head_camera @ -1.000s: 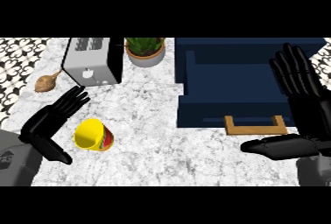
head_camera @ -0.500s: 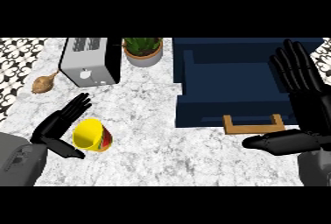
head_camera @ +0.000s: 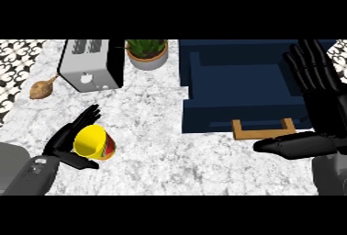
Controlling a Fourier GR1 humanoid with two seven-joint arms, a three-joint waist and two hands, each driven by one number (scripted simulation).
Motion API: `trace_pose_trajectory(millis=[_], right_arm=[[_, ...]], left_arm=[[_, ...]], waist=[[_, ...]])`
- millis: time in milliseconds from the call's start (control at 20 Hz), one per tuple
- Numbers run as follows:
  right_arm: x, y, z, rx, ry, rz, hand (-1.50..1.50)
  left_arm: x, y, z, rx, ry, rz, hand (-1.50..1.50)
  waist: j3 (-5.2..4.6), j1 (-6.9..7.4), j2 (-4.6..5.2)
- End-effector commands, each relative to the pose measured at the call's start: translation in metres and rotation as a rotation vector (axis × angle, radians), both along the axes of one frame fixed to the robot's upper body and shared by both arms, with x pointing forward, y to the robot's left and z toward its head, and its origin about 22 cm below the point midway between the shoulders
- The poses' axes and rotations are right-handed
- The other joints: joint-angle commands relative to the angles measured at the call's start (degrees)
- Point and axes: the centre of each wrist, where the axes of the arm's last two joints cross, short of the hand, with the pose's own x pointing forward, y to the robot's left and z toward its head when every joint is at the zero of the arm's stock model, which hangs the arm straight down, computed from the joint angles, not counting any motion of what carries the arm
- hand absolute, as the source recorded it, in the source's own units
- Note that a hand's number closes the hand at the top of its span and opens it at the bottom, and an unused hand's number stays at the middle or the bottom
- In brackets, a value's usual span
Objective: Pick up the cup, place it into the drawer and close the drawer
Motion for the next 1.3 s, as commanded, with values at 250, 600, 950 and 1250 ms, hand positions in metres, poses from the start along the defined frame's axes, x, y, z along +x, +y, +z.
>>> trace_pose_trajectory(millis=[250, 600, 950, 1250], right_arm=[[0.005, 0.002, 0.003, -0.009, 0.011, 0.018, -1.50], [0.009, -0.011, -0.005, -0.001, 0.013, -0.009, -1.50], [0.004, 0.001, 0.006, -0.001, -0.003, 0.008, -1.50], [0.009, -0.012, 0.007, -0.010, 0.013, 0.003, -1.50]], left_arm=[[0.002, -0.016, -0.011, -0.158, -0.064, -0.095, -1.50], [-0.007, -0.024, -0.022, -0.161, -0.078, -0.127, -1.50], [0.003, -0.044, -0.023, -0.230, -0.032, -0.165, -1.50], [0.008, -0.059, -0.021, -0.327, -0.126, -0.212, 1.50]], waist=[[-0.06, -0.29, 0.25], [-0.04, -0.23, 0.28], [-0.09, -0.63, 0.25], [-0.11, 0.19, 0.17]])
